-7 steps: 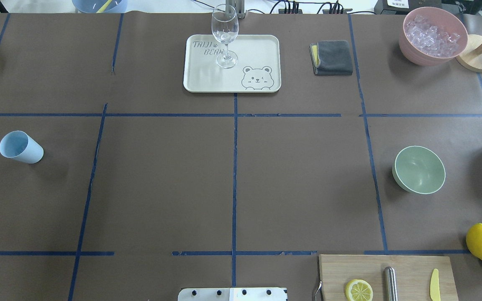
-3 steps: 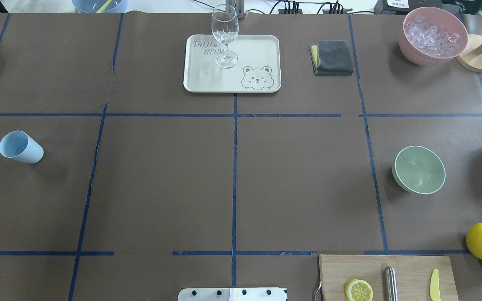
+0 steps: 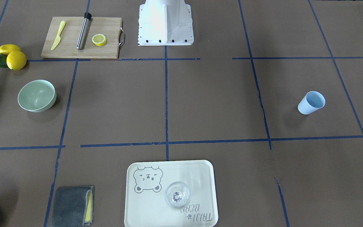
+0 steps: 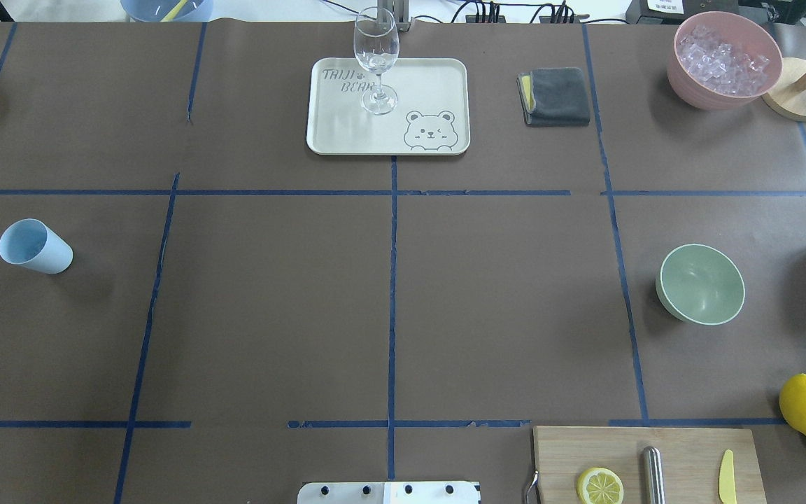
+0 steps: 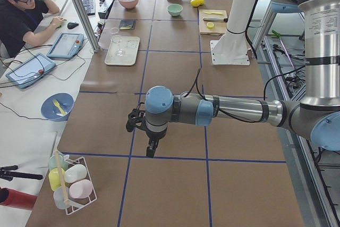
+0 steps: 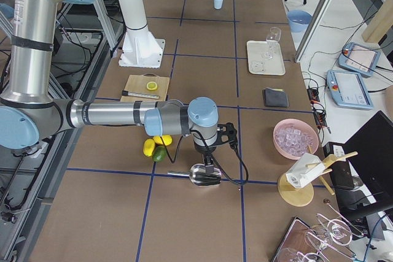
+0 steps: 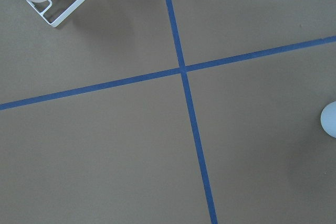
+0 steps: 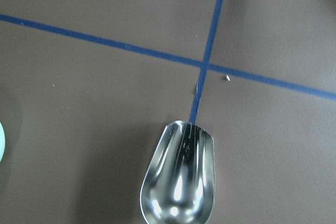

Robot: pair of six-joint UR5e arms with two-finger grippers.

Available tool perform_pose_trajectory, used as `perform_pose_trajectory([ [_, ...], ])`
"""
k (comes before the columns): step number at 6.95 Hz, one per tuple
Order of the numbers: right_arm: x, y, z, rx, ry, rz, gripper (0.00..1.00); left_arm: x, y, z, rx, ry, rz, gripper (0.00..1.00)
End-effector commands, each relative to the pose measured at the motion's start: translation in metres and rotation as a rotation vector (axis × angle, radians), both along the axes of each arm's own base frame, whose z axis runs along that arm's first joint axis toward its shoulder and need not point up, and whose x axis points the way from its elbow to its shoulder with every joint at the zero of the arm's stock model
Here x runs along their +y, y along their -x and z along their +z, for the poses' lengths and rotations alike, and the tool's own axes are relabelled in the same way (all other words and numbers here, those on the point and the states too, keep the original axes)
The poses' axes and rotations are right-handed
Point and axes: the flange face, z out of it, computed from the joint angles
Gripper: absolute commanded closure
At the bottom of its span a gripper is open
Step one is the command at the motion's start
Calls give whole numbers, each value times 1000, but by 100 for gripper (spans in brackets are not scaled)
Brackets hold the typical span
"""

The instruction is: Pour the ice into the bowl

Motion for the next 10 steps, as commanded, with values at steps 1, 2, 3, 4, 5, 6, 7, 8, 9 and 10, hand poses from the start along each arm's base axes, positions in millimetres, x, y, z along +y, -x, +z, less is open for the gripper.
perform_pose_trajectory([
  [1, -31, 9, -33, -14, -120, 7, 0, 0, 0, 0, 1, -1, -1, 0],
  [2, -41, 24, -47, -66, -53, 62, 0, 0, 0, 0, 1, -1, -1, 0],
  [3, -47, 47, -54, -76, -66, 31, 0, 0, 0, 0, 1, -2, 1, 0],
  [4, -53, 78, -68, -85, -100, -27, 0, 0, 0, 0, 1, -2, 1, 0],
  [5, -55, 106, -82, -110, -142, -53, 0, 0, 0, 0, 1, -2, 1, 0],
  [6, -51, 150, -90, -125, -224, -105, 0, 0, 0, 0, 1, -2, -1, 0],
  [7, -46, 180, -85, -151, -206, -112, 0, 0, 0, 0, 1, -2, -1, 0],
  [8, -37, 222, -86, -154, -145, -84, 16, 0, 0, 0, 1, -2, -1, 0],
  [9, -27, 252, -82, -107, -186, -69, 0, 0, 0, 0, 1, -2, -1, 0],
  [10, -23, 260, -61, -98, -181, -82, 0, 1, 0, 0, 1, -1, -1, 0],
])
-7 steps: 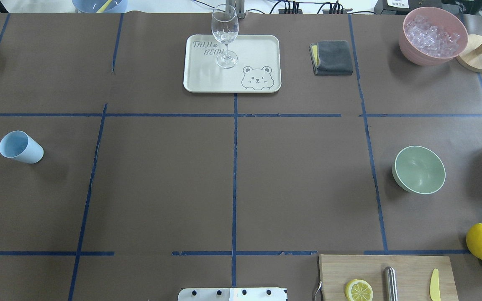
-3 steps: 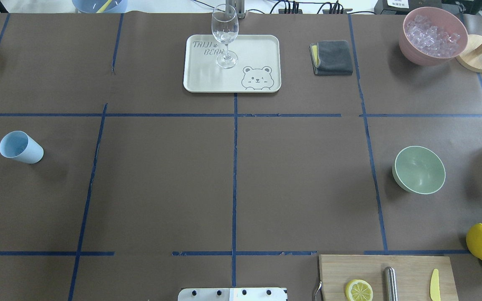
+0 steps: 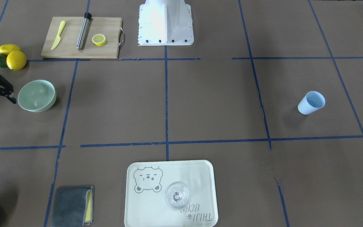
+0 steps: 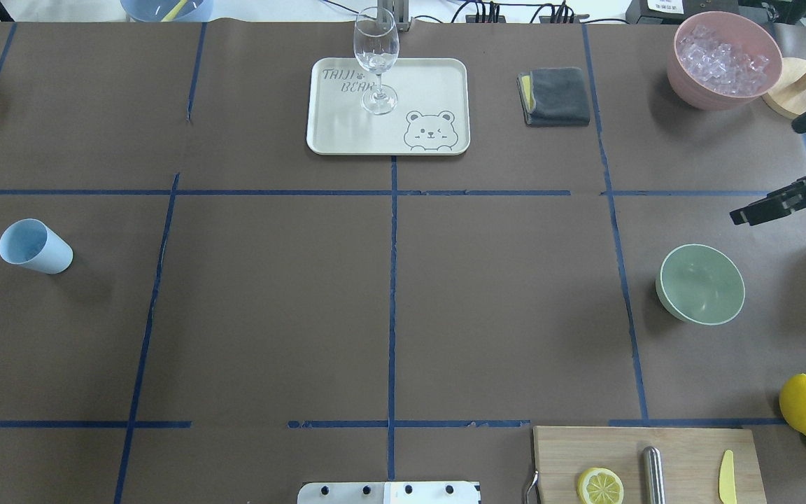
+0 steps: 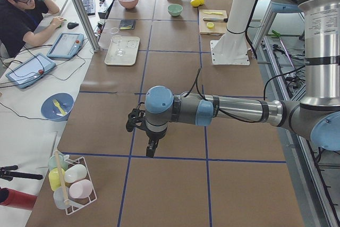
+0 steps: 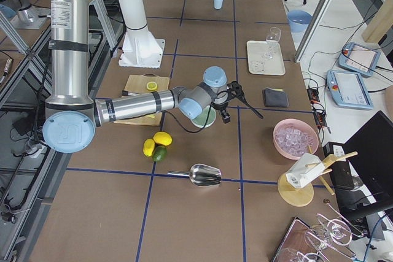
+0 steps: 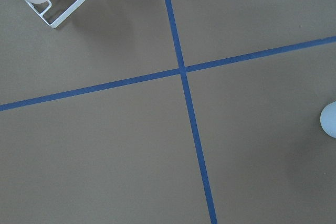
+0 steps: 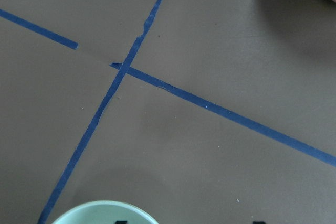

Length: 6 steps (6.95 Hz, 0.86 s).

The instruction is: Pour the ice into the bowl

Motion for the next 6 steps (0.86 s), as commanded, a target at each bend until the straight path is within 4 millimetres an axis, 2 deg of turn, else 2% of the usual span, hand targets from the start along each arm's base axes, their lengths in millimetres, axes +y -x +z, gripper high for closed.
perform_pose_trajectory([
  [1, 21, 29, 35, 18, -8, -28, 0, 1, -1, 1, 0, 3, 1, 0],
  [2, 31, 33, 43, 19, -7, -47, 6, 1, -1, 1, 0, 3, 1, 0],
  [3, 39, 36, 50, 26, 9, -66, 42, 1, -1, 1, 0, 3, 1, 0],
  [4, 43, 35, 55, 30, 19, -72, 90, 1, -1, 1, 0, 3, 1, 0],
  [5, 44, 34, 56, 41, 0, -79, 100, 1, -1, 1, 0, 3, 1, 0],
  [6, 44, 36, 55, 37, -5, -87, 100, 1, -1, 1, 0, 3, 1, 0],
])
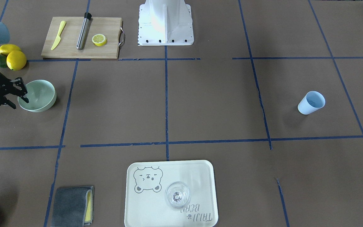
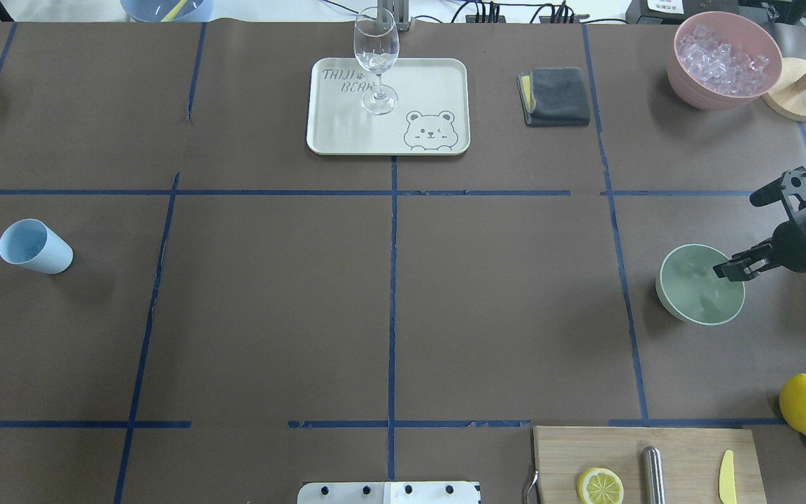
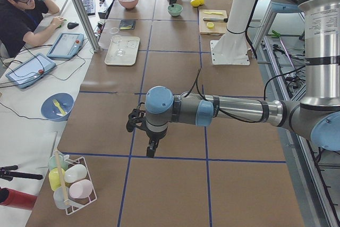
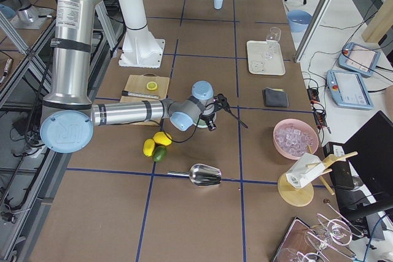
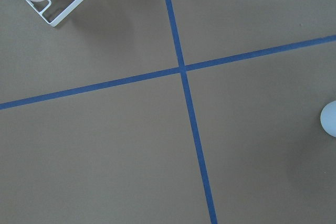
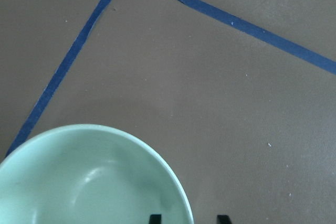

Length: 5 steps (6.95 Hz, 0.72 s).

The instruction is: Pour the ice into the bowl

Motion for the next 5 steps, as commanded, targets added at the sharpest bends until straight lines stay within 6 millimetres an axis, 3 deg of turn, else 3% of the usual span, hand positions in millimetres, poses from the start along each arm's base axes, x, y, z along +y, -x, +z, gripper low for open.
perform_pose_trajectory([
  [1, 2, 2, 0, -4, 5, -8, 100, 0, 0, 0, 0, 0, 0, 0],
  [2, -2, 5, -10, -17, -8, -5, 100, 0, 0, 0, 0, 0, 0, 0],
  [3, -13, 16, -43, -63, -28, -8, 100, 0, 0, 0, 0, 0, 0, 0],
  [4, -35, 39, -97, -170, 43, 41, 100, 0, 0, 0, 0, 0, 0, 0],
  [5, -55, 76, -155, -228, 106, 78, 100, 0, 0, 0, 0, 0, 0, 0],
])
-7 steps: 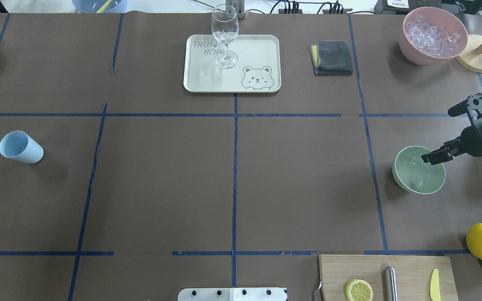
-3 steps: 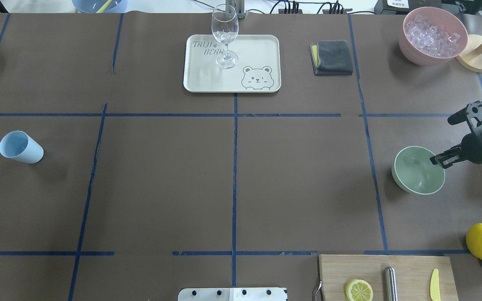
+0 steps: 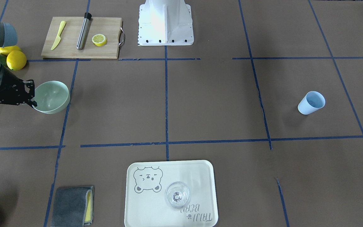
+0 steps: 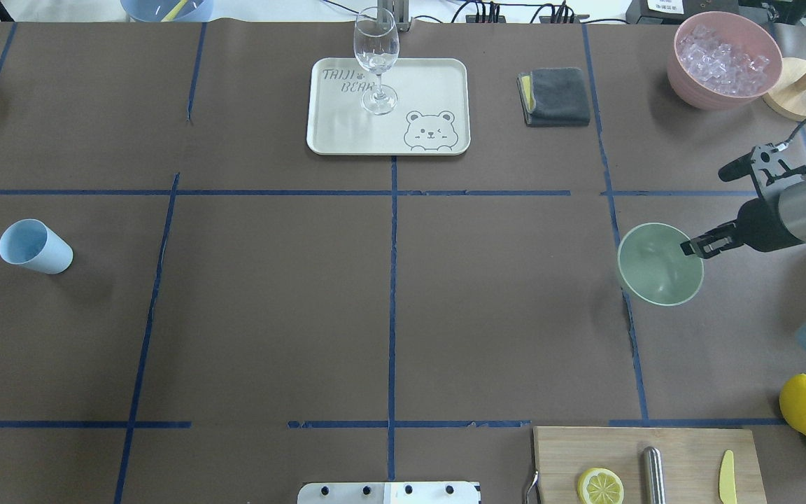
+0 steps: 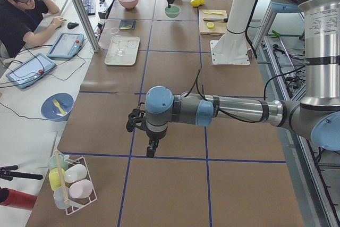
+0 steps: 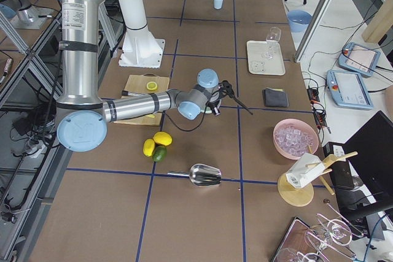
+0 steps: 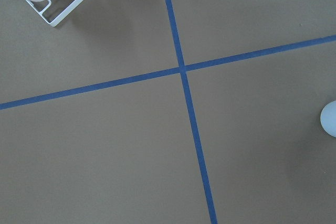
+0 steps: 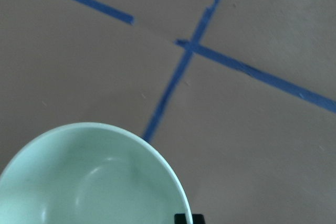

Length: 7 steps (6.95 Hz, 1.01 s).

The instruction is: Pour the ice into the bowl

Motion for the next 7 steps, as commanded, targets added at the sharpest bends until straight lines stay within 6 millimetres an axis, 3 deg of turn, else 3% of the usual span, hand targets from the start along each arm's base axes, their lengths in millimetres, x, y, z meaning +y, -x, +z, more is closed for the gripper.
perform_pose_trajectory([
  [1, -34, 73, -120, -104, 104, 34, 100, 0, 0, 0, 0, 0, 0, 0],
  [2, -36, 118, -181, -115, 156, 44, 100, 0, 0, -1, 0, -3, 0, 0],
  [4, -1, 220, -272, -42, 182, 98, 100, -1, -3, -5, 38, -18, 5, 0],
  [5, 10, 263, -301, -11, 208, 124, 100, -1, -3, -6, 43, -19, 6, 0],
  [7, 16, 378, -366, 28, 254, 184, 100, -1, -3, -6, 45, -19, 6, 0],
])
